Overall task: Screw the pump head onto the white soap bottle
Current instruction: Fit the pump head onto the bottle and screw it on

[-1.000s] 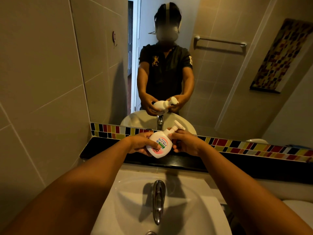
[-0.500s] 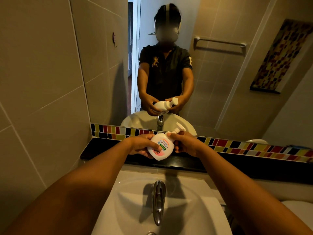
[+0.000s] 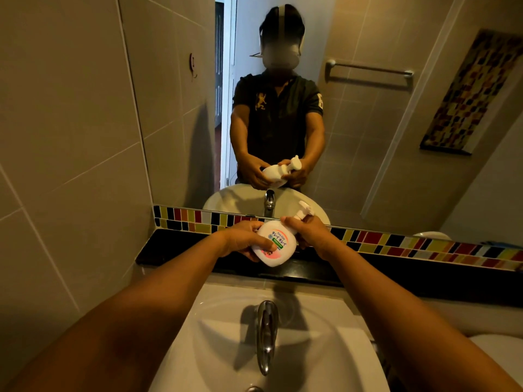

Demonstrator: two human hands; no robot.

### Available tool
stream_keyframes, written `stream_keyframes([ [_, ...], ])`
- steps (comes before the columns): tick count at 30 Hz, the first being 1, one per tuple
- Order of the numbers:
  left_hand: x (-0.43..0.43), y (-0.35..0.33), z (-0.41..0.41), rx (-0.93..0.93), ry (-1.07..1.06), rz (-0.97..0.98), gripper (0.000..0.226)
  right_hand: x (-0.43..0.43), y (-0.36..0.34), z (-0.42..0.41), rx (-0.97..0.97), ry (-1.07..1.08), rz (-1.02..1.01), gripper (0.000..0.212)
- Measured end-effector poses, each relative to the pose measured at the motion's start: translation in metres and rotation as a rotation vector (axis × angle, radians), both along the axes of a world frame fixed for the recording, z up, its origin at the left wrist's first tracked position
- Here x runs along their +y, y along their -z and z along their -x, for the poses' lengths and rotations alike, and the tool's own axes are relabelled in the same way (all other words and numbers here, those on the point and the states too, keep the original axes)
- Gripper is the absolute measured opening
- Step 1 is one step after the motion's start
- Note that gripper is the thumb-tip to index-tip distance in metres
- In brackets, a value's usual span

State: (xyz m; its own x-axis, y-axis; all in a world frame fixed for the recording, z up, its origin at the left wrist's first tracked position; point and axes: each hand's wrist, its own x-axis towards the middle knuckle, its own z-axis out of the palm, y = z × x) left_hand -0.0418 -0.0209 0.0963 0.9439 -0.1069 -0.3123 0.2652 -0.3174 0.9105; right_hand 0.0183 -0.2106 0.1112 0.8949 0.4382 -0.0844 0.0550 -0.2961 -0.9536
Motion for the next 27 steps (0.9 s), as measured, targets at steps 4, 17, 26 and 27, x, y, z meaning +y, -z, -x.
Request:
stream_keyframes([
  [4, -0.007, 0.000, -0.001, 0.008, 0.006, 0.061, 0.041, -0.001, -0.001, 0.002, -0.012, 0.105, -0.024, 0.027],
  [17, -0.008, 0.001, -0.001, 0.038, 0.021, 0.086, 0.033, 0.005, 0.003, 0.001, -0.047, 0.152, -0.075, 0.014],
  [26, -0.029, 0.009, -0.003, -0.161, -0.025, -0.097, 0.053, 0.002, 0.012, -0.001, -0.069, 0.243, -0.071, 0.010],
  [27, -0.030, 0.011, -0.003, -0.162, -0.027, -0.110, 0.054, 0.001, 0.014, -0.002, -0.074, 0.244, -0.054, 0.010],
])
